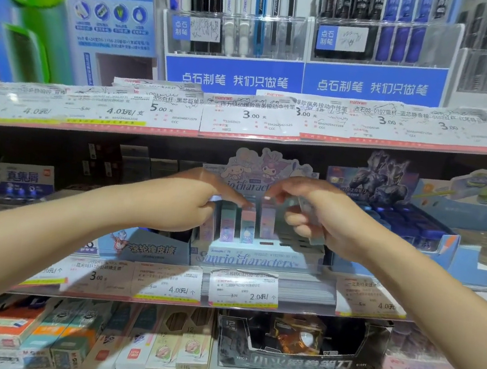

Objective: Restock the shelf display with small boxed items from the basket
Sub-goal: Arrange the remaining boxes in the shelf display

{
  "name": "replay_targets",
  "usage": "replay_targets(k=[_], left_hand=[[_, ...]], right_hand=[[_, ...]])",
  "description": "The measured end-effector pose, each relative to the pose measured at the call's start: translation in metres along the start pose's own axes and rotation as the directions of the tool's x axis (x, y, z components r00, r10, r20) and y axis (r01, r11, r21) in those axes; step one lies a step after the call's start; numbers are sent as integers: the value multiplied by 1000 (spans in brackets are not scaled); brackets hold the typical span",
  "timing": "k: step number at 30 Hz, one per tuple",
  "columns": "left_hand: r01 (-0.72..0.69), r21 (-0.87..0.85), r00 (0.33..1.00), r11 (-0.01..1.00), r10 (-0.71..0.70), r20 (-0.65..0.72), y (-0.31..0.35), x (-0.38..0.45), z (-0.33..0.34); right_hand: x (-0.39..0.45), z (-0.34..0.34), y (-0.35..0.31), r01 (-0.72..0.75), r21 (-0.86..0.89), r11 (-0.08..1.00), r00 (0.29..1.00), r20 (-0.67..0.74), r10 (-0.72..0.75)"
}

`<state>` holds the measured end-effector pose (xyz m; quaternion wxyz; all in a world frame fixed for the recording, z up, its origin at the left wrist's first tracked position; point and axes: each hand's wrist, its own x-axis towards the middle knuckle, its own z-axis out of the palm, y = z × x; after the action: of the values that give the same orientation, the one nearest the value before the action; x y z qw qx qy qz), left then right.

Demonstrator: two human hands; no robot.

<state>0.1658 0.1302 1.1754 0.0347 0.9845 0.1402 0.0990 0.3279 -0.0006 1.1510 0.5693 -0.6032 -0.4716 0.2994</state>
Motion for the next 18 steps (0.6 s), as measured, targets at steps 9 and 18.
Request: replay_targets(k=[9,18], left_hand=[[-108,-465,945,878,-55,-323,26,-13,8],[139,-880,988,454,-124,92,54,-13,20]], right_hand=[[-4,7,-7,12,348,938,998,59,-35],[-4,19,-4,69,292,954,981,156,-118]])
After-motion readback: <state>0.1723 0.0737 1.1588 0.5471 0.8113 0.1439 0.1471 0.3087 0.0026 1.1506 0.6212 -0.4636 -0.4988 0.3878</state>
